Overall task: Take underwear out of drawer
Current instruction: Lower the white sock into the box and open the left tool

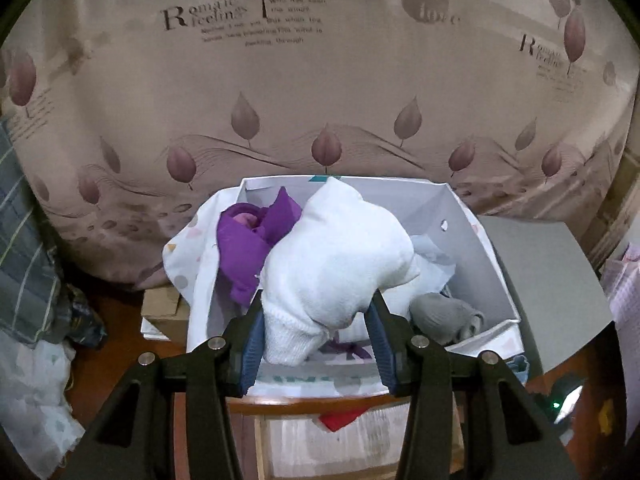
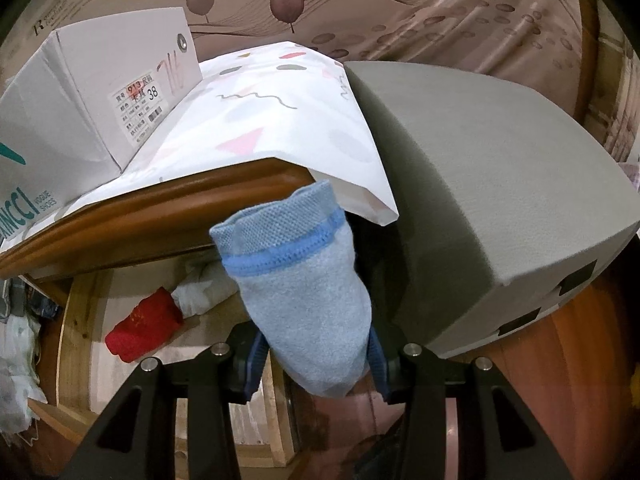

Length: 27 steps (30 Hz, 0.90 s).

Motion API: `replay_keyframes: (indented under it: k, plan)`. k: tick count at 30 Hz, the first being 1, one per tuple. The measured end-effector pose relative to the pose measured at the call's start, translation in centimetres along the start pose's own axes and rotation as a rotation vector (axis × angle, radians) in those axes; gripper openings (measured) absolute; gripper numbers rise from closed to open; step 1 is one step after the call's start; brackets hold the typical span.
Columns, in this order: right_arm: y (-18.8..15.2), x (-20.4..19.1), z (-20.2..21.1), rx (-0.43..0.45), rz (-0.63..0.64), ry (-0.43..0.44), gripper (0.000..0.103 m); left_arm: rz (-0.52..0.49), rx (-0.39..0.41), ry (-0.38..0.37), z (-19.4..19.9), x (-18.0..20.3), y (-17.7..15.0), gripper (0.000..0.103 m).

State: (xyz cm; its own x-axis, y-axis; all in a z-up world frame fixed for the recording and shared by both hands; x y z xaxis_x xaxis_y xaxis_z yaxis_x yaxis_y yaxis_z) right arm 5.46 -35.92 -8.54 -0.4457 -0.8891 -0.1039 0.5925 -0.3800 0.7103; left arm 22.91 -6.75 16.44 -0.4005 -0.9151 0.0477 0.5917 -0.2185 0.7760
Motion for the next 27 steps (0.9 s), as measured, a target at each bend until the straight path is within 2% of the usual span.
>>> replay_keyframes:
  k: [3, 6, 17, 23, 27]
  plan:
    - [0.0, 0.0, 0.0, 0.000, -0.002, 0.001, 0.043, -0.005, -0.041, -0.007, -2.4, -0.2, -0.8, 0.043]
    - [0.0, -0.1, 0.0, 0.000, 0.000, 0.002, 0.043, -0.012, -0.080, 0.026, -4.6, -1.1, -2.0, 0.043]
    - [0.0, -0.9, -0.2, -0.005, 0.009, 0.011, 0.043, -0.032, -0.194, 0.019, -9.2, -0.3, -5.0, 0.044]
    - [0.1, -0.9, -0.2, -0.005, 0.005, 0.013, 0.043, -0.028, -0.213, 0.025, -10.2, -0.4, -5.3, 0.045]
    - [0.1, -0.9, -0.3, -0.005, 0.007, 0.014, 0.043, -0.028, -0.209, 0.037, -10.2, -0.4, -5.3, 0.053]
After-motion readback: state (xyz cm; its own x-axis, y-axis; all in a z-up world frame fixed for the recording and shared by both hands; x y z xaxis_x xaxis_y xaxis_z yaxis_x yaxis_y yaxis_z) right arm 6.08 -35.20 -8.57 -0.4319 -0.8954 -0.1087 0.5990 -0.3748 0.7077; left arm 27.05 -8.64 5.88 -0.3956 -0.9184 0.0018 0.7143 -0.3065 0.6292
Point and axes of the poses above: each gripper's, at about its wrist camera, not at the fingertips, and z roughly against the way its jaws point, x to its right, y to its top, the point moved 10 cm from there along -z, roughly the way its jaws point, and after that the axes turned 8 degrees about x, right-handed, at the moved point
